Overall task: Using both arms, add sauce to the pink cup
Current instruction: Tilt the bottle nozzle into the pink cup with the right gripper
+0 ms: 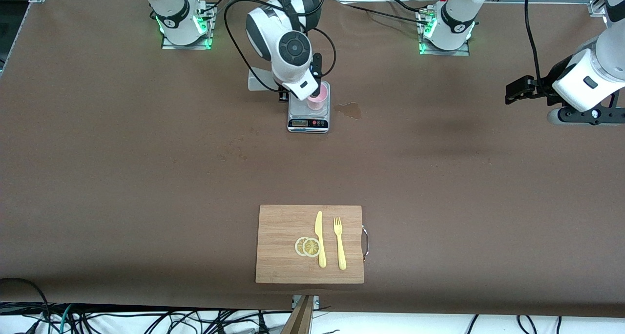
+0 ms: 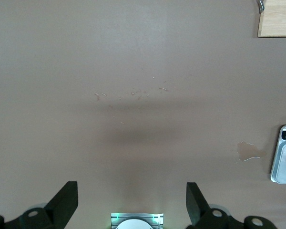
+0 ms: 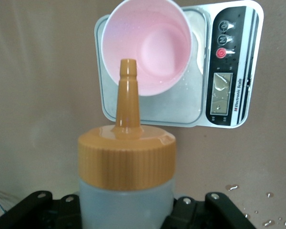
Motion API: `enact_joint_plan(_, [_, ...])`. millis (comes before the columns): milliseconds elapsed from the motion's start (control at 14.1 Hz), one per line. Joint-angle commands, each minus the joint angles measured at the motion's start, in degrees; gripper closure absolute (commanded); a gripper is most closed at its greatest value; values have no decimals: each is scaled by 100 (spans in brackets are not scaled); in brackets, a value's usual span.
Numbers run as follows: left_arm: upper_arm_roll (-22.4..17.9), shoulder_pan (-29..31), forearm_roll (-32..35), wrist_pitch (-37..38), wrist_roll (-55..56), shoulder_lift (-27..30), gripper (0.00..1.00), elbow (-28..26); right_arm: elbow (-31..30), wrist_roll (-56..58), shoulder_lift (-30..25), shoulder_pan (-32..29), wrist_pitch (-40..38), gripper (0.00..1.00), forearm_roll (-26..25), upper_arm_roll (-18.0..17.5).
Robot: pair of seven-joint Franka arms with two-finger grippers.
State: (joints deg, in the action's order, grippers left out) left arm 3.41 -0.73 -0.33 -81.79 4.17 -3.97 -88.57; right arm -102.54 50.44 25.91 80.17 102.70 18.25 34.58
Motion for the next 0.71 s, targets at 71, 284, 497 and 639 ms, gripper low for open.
enact_joint_plan(71, [-7,20,-107,154,-83,-86,0,226,567,-551,107,-45,-556,100,-514,-135])
enact_joint_plan(284, [-7,2,-108,181,-127,-122,0,226,788,-772,292,-63,-742,100,-648,-205])
enact_joint_plan(497, [-7,11,-99,286,-206,-113,0,226,867,-956,362,-45,-751,100,-805,-223])
enact_joint_plan(639, [2,-33,-90,295,-206,-139,0,235,876,-1009,406,-36,-760,100,-850,-223])
